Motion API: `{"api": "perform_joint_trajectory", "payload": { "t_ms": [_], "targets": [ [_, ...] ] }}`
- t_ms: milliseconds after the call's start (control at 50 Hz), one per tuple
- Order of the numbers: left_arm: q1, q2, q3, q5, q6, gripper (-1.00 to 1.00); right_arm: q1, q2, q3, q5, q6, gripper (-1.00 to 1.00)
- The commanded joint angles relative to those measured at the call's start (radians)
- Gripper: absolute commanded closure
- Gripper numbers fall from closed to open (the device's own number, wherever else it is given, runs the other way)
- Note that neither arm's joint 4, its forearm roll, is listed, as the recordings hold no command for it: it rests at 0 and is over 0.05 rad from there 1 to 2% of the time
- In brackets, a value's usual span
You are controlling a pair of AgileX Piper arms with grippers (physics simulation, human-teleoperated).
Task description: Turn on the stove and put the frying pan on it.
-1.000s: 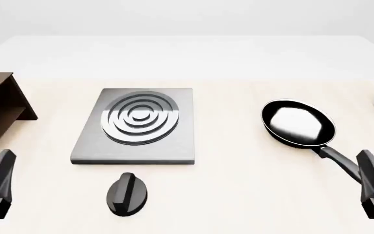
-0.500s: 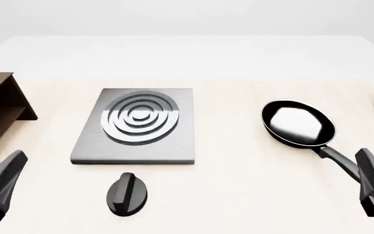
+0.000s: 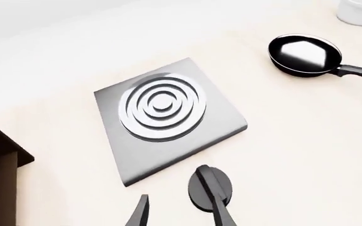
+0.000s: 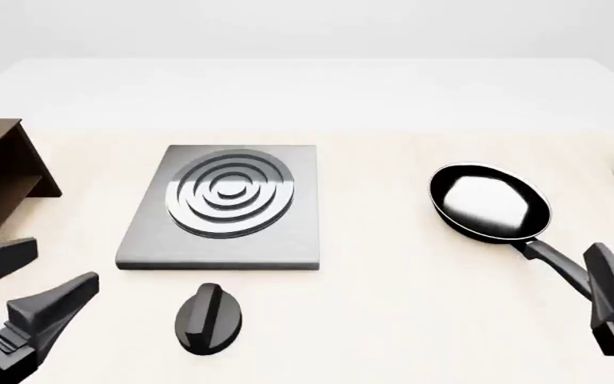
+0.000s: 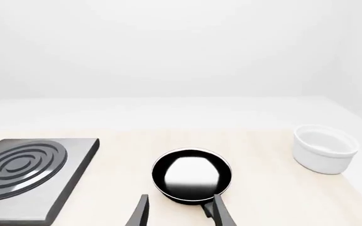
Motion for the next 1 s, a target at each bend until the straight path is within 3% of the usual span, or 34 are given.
{"api": "perform_joint_trajectory", "payload": {
  "t_ms": [20,300,1000],
  "targets": [
    [-0.074,0.117,0.035,-0.020,0.003,-1.00,0.000,-0.008,0.000,0.006,0.000,-1.00],
    [-0.117,0.227,0.130,-0.164,0.004,-1.00,0.000,-0.012,0.000,0.009,0.003,-1.00],
    [-0.187,0.437,0.247,-0.427,0.002,-1.00,0.002,0.003,0.000,-0.004,0.002,-1.00]
  ]
}}
